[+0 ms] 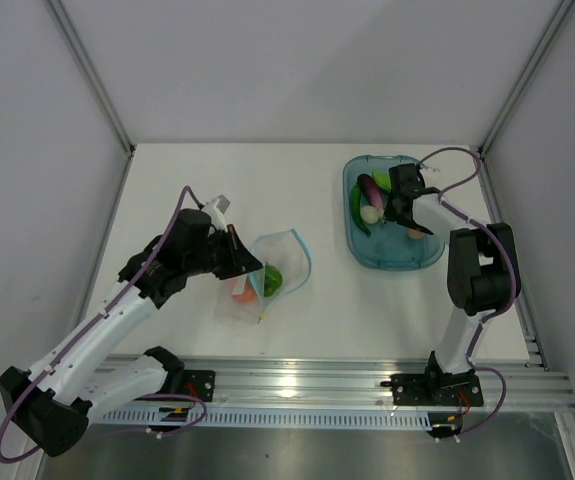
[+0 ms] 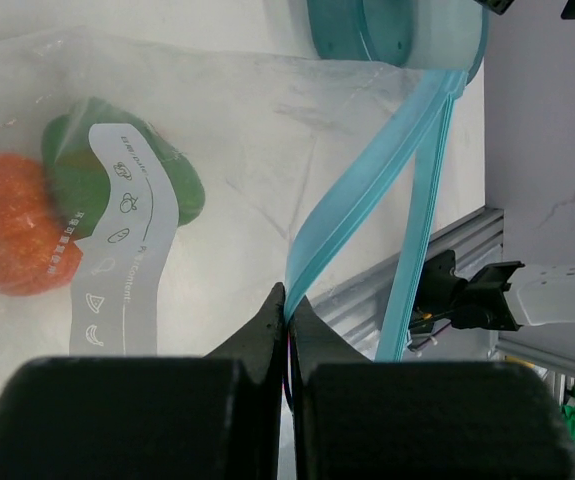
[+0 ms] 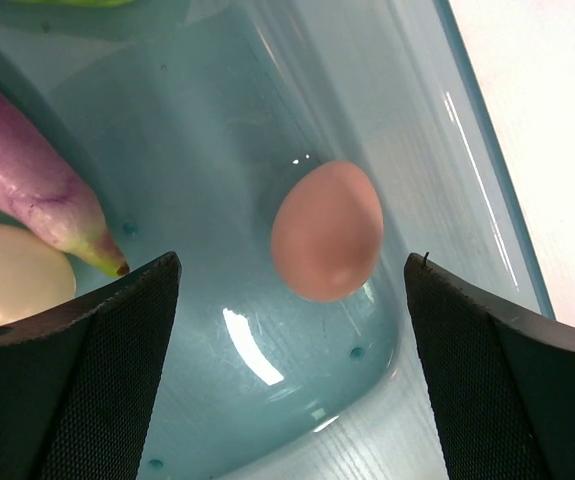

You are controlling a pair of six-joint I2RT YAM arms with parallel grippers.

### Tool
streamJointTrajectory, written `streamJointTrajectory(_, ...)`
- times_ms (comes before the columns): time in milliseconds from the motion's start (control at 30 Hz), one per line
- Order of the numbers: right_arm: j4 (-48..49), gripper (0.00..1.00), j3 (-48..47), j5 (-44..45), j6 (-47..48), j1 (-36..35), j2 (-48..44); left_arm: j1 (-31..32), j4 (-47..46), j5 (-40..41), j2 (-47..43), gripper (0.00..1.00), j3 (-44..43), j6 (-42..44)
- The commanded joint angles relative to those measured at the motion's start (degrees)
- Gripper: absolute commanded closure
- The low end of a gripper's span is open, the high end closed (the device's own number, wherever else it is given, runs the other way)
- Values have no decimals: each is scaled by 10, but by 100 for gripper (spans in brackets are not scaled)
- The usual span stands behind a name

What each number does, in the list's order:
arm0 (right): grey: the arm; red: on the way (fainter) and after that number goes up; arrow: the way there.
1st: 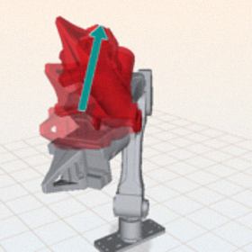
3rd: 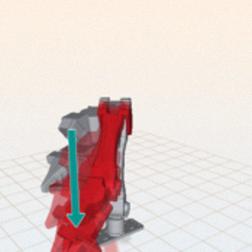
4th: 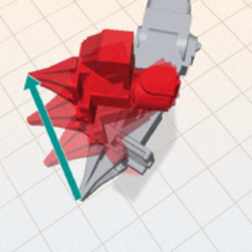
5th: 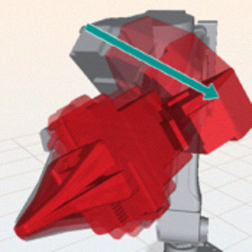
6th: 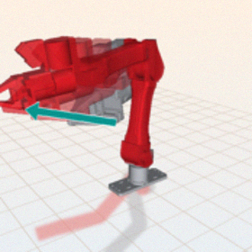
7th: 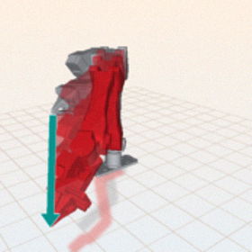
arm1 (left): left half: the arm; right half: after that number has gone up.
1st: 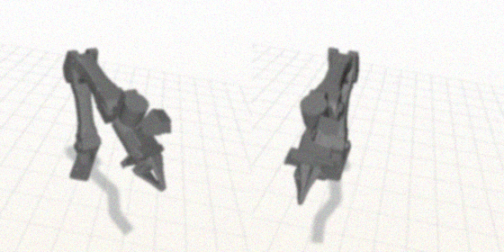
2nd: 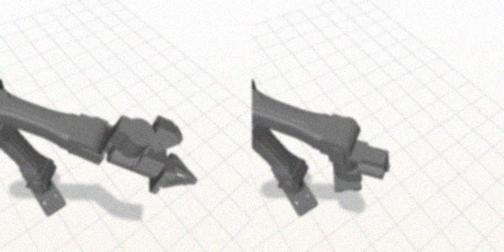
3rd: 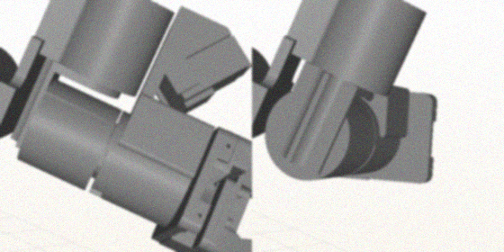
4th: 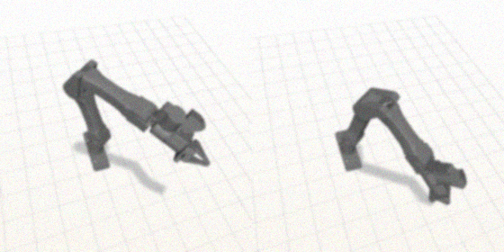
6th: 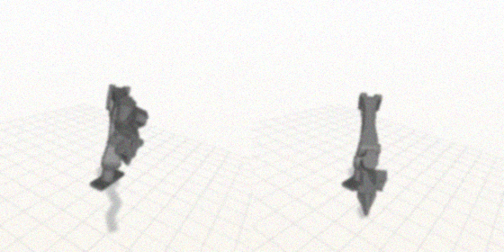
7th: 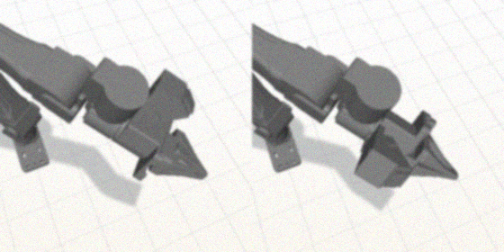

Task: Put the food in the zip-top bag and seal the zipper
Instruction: Pick up the fake vegetable from the bin.

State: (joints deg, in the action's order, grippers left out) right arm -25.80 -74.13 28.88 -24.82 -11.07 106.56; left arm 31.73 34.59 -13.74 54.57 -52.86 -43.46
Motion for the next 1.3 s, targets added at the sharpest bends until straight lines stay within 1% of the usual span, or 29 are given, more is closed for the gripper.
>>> streamJointTrajectory(0,26,7,1,42,7,-1,9,-4,-24,-9,14,99,-14,30)
streamJointTrajectory(67,39,9,5,42,17,1,9,-4,-34,-16,20,99,-15,35)
streamJointTrajectory(233,35,13,-15,44,23,6,35,-4,-57,-37,30,99,-20,38)
streamJointTrajectory(333,17,15,-32,47,18,6,54,-4,-66,-40,34,99,-20,40)
streamJointTrajectory(500,34,18,-21,55,25,6,61,-4,-73,-44,38,100,-18,42)
streamJointTrajectory(700,35,23,-33,58,28,8,71,-5,-81,-53,46,99,-19,38)
streamJointTrajectory(800,35,28,-35,59,31,8,74,-4,-83,-51,41,99,-19,36)
streamJointTrajectory(833,32,34,-38,60,29,7,77,-5,-82,-50,41,99,-16,36)
streamJointTrajectory(867,29,38,-40,62,29,8,78,-4,-81,-48,40,99,-15,36)
streamJointTrajectory(933,28,44,-40,62,28,8,79,-5,-80,-47,38,99,-14,36)
streamJointTrajectory(1000,28,45,-40,63,29,8,79,-5,-80,-47,37,99,-10,36)
streamJointTrajectory(1033,28,51,-39,63,28,8,78,-5,-80,-46,36,99,-8,36)
streamJointTrajectory(1100,29,55,-39,60,28,8,73,-5,-80,-46,35,99,-5,35)
streamJointTrajectory(1133,31,61,-35,57,30,7,66,-5,-79,-45,34,99,-5,35)
streamJointTrajectory(1200,37,67,-28,52,31,4,53,-5,-80,-46,34,99,-3,34)
streamJointTrajectory(1233,41,80,-22,48,33,4,38,-5,-81,-47,33,99,-3,33)
streamJointTrajectory(1267,42,84,-19,43,35,2,30,-5,-81,-48,32,99,-1,32)
